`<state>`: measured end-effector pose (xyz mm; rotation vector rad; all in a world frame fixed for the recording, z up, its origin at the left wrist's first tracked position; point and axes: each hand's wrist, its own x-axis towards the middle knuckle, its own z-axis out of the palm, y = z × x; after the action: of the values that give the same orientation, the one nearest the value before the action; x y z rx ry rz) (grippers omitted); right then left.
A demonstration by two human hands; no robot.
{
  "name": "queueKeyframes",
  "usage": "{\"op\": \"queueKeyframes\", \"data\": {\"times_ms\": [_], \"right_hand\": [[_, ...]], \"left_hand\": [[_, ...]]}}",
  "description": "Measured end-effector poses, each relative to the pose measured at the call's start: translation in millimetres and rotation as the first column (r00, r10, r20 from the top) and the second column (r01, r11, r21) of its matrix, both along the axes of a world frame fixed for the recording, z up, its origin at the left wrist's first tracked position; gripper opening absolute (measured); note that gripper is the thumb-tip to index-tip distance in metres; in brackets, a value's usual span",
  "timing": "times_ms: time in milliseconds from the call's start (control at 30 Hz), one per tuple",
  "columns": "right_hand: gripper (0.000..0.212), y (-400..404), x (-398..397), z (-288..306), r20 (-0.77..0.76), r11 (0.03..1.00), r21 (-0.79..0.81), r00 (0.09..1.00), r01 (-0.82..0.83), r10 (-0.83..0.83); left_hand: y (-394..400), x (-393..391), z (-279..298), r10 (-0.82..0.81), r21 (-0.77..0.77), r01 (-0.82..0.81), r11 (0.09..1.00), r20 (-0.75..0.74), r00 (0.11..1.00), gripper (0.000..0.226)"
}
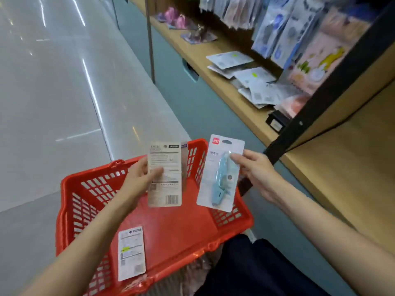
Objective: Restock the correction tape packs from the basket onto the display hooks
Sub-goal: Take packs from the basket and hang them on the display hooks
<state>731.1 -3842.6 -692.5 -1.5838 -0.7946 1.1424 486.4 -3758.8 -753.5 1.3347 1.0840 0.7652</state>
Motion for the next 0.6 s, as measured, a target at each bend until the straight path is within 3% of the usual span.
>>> {"op": "queueKeyframes", "data": {"times_ms": [100, 200, 400, 600], "right_hand": [[0.018, -43.1, 15.0, 74.9, -0.088, 0.994, 0.093, 0.995, 0.063, -0.055], [0.033, -97.1, 29.6, 155.9, -0.149, 0.96, 0.246, 0.984, 0.132, -0.097], [0.015, -233.9, 60.8, 293.9, 0.095, 0.786, 0.551, 0.914, 0.281, -0.394], [0.017, -389.2, 93.3, 397.5, 0.058, 0.53, 0.738, 0.743, 0.418, -0.666]], "left_hand": [[-24.1, 54.4, 90.8, -0.154, -0.03, 0.175, 0.984, 0.349, 0.925, 0.026], [-61.8, 102.4, 176.2, -0.379, 0.068, 0.405, 0.912, 0.518, 0.767, 0.034], [-156.8, 186.3, 320.4, -0.687, 0.312, 0.625, 0.716, 0.472, 0.552, 0.036], [-287.4, 273.0, 442.8, -0.881, 0.496, 0.736, 0.46, 0.353, 0.313, 0.031]]}}
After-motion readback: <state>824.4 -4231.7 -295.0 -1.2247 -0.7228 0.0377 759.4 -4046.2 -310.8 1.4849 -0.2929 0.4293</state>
